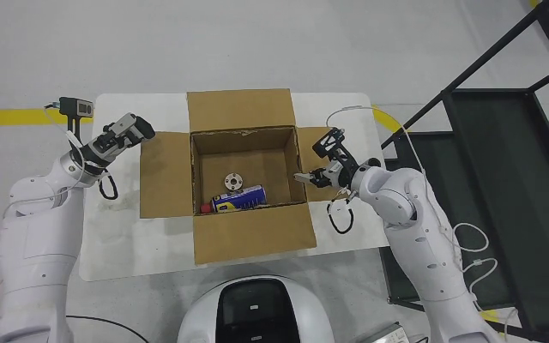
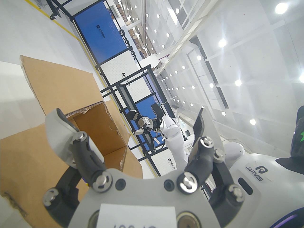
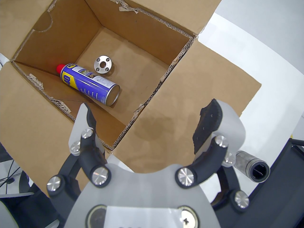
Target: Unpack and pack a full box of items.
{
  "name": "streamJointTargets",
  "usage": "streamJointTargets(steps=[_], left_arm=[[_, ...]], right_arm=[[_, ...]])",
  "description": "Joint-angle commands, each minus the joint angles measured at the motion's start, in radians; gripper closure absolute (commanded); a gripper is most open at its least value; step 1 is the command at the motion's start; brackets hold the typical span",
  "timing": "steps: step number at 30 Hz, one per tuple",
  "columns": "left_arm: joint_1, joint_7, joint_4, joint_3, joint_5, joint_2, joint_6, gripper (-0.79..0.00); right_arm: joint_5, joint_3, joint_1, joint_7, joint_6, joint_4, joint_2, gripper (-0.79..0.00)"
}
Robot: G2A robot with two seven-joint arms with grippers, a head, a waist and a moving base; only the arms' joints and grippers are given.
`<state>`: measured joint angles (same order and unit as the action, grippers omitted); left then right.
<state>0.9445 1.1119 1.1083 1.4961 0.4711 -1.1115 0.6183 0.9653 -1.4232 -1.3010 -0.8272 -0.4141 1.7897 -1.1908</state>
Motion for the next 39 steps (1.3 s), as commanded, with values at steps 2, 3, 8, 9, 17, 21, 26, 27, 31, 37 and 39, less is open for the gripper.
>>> streamJointTargets(steps=[2, 3, 8, 9, 17, 21, 26, 27, 31, 37, 39], left_arm=[[0.000, 0.000, 0.000, 0.000, 0.000, 0.000, 0.000, -0.785], [0.000, 0.000, 0.000, 0.000, 0.000, 0.000, 0.000, -0.785], [0.000, 0.000, 0.000, 0.000, 0.000, 0.000, 0.000, -0.785], [0.000, 0.000, 0.000, 0.000, 0.000, 0.000, 0.000, -0.785], [0.000, 0.000, 0.000, 0.000, 0.000, 0.000, 0.000, -0.785], [0.000, 0.000, 0.000, 0.000, 0.000, 0.000, 0.000, -0.785], [0.000, 0.000, 0.000, 0.000, 0.000, 0.000, 0.000, -0.785], [0.000, 0.000, 0.000, 0.000, 0.000, 0.000, 0.000, -0.785], [0.000, 0.000, 0.000, 0.000, 0.000, 0.000, 0.000, -0.785], [0.000, 0.000, 0.000, 0.000, 0.000, 0.000, 0.000, -0.785], [0.000, 0.000, 0.000, 0.000, 0.000, 0.000, 0.000, -0.785]], right_arm=[[-0.027, 0.036, 0.032, 0.007, 0.016, 0.003, -0.004, -0.785], [-0.033, 0.064, 0.055, -0.005, 0.008, 0.000, -0.006, -0.785], [-0.067, 0.256, 0.224, -0.090, 0.054, -0.068, -0.035, -0.785], [-0.087, 0.300, 0.260, -0.104, 0.067, -0.093, -0.044, -0.785], [-0.084, 0.606, 0.538, -0.040, 0.159, -0.435, -0.138, -0.785], [-0.106, 0.712, 0.619, -0.030, 0.173, -0.585, -0.187, -0.785], [-0.112, 0.718, 0.623, -0.030, 0.173, -0.596, -0.191, -0.785], [-0.112, 0.718, 0.623, -0.030, 0.173, -0.596, -0.191, -0.785], [-0.112, 0.718, 0.623, -0.030, 0.173, -0.596, -0.191, -0.785], [-0.150, 0.710, 0.611, -0.002, 0.167, -0.617, -0.195, -0.785], [-0.188, 0.721, 0.629, 0.001, 0.147, -0.656, -0.208, -0.785]])
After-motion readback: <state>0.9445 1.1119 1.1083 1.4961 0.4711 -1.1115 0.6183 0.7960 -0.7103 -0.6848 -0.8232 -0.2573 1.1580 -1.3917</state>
